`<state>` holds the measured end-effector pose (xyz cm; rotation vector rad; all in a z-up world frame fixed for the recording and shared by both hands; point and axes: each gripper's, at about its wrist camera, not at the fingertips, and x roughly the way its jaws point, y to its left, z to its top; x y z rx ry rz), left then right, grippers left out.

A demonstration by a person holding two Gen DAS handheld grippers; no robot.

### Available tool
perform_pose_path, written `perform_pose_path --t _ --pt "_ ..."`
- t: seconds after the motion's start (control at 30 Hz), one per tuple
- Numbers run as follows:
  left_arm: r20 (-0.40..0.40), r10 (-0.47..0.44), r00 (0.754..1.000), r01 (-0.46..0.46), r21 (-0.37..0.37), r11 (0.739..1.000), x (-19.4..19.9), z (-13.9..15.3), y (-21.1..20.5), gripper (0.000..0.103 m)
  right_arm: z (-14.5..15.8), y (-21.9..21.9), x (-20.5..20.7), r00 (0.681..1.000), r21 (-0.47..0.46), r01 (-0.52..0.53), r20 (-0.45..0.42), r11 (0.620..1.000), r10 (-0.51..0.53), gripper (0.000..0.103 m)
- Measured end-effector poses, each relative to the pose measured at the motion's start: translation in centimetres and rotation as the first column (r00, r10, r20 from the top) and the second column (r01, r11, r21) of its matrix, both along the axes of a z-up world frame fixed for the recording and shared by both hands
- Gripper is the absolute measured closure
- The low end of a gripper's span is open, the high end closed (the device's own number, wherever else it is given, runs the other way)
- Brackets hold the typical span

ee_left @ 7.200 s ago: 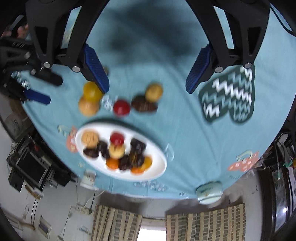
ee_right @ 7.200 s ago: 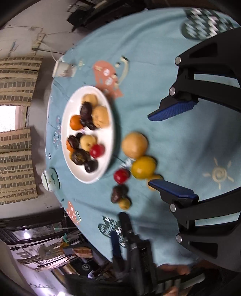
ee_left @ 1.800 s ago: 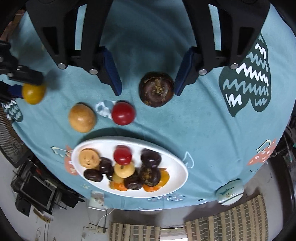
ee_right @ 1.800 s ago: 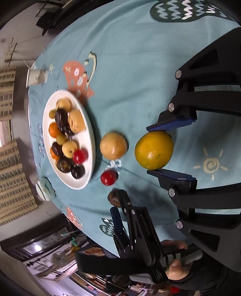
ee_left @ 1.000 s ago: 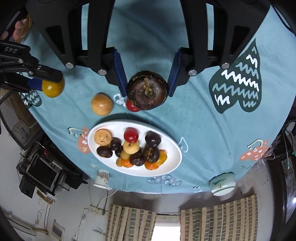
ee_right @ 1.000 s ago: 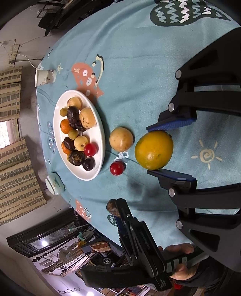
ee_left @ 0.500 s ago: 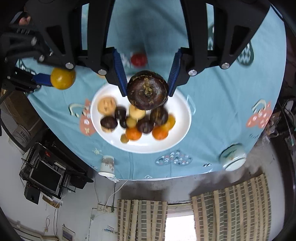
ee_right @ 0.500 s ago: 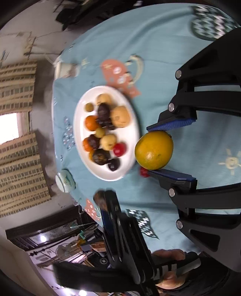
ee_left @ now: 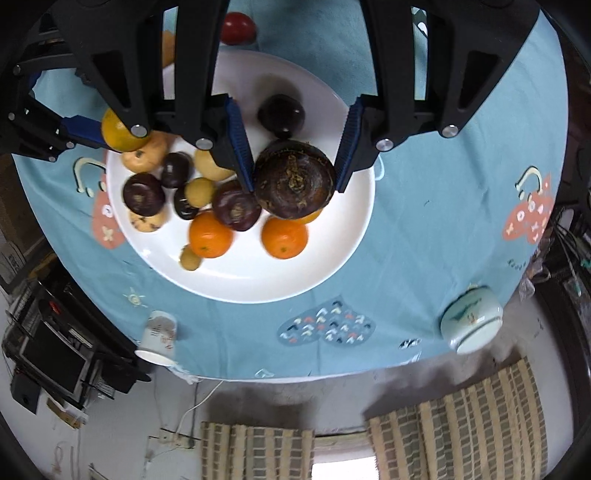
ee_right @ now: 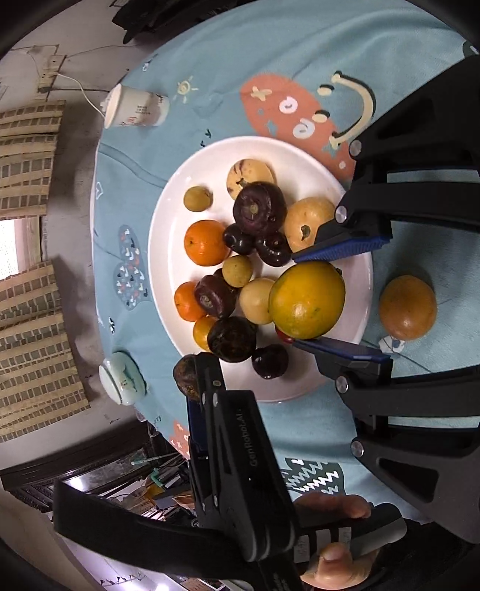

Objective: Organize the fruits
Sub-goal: 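Carry the yellow-orange fruit and dark brown fruit onto the white plate and release both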

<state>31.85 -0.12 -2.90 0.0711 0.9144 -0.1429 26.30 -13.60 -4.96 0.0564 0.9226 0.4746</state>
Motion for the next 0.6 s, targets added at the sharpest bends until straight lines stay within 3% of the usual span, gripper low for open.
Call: perform_pose_path --t 0.3,0.4,0.43,0.47,0.5,0.6 --pt "-0.04 0.02 0.999 -0.02 0.005 1.0 1.3 -1.5 0.6 0.057 -1.2 0.9 0.8 1.0 -0.013 -0.012 -0.01 1.0 0.012 0.062" --pt "-0.039 0.034 0.999 -0.033 0.011 0.999 1.5 -1.4 0.9 0.035 -1.4 1.5 1.0 1.0 -0.076 -0.002 0.019 0.997 0.004 0.061" --pt "-0.03 0.038 0.999 -0.037 0.013 0.999 1.4 -1.2 0.9 0.035 -1.2 1.6 1.0 0.999 -0.08 -0.001 0.033 0.997 0.003 0.061" --pt "-0.021 0.035 0.999 -0.035 0.012 0.999 1.2 -0.8 1.0 0.035 -1.0 1.5 0.9 0.999 -0.078 -0.001 0.044 0.997 0.004 0.053" --pt "-0.014 0.032 0.999 -0.031 0.009 0.999 0.9 -0.4 1.1 0.034 -0.7 1.5 0.9 0.998 -0.084 0.006 0.055 0.996 -0.001 0.036" --pt "0.011 0.034 0.999 -0.034 -0.002 0.999 -0.4 0.7 1.4 0.033 0.5 1.1 0.0 0.993 -0.1 0.019 0.114 0.995 -0.008 0.035"
